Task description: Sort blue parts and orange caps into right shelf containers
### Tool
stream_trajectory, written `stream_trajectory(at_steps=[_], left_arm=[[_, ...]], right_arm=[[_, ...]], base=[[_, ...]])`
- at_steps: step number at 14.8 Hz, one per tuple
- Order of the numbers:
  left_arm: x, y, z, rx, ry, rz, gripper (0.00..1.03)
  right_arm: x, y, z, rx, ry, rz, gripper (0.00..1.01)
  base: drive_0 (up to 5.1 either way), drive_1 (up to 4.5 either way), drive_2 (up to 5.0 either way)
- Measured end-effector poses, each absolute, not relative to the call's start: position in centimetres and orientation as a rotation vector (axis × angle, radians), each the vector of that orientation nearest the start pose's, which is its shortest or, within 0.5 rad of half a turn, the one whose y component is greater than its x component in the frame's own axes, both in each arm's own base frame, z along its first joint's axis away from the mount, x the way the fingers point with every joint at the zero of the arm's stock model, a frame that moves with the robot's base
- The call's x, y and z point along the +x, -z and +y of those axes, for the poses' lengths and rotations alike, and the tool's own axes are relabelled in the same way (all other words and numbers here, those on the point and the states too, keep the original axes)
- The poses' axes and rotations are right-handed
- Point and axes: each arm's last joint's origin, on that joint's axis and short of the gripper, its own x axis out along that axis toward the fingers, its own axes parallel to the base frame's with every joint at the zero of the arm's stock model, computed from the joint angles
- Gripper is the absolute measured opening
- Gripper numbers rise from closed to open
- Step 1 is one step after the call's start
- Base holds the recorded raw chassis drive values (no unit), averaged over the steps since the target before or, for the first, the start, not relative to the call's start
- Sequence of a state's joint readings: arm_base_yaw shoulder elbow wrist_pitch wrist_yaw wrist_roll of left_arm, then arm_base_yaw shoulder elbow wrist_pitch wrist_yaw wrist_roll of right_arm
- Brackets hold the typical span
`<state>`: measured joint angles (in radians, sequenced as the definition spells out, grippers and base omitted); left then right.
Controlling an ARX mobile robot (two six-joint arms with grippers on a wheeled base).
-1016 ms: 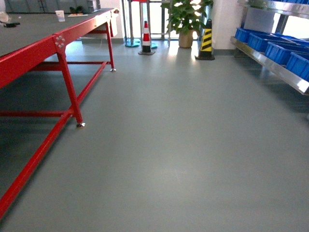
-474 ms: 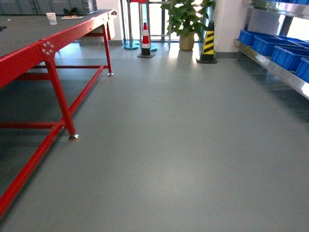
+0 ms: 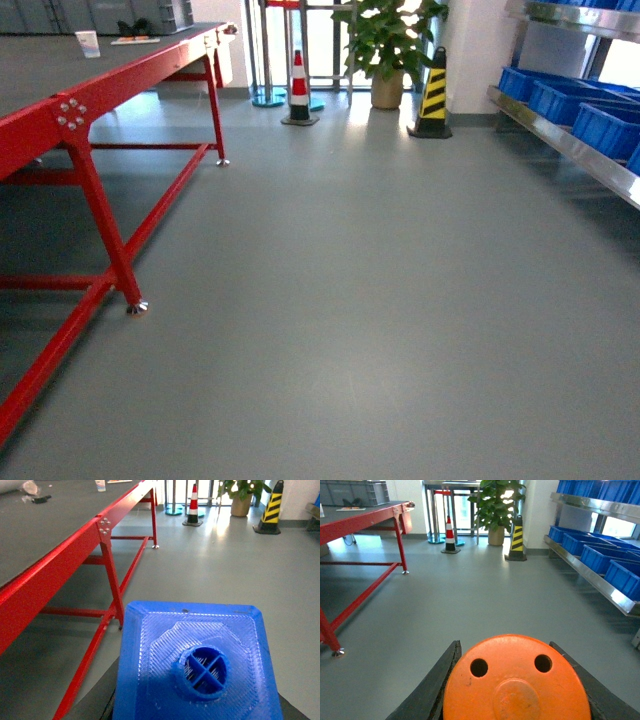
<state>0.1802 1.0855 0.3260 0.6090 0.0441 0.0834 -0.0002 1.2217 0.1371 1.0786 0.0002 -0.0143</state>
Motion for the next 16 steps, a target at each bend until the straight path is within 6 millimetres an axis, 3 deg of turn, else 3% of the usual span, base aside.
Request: stream_trajectory(at_steps=[16], left_arm=[[20.83, -19.69, 3.65, 0.066, -0.129, 0.159, 0.45]], right_arm=[[19.4, -16.22, 0.0, -0.014, 0.0, 0.008, 0.43]], base=[[0.1, 4.33, -4.2]])
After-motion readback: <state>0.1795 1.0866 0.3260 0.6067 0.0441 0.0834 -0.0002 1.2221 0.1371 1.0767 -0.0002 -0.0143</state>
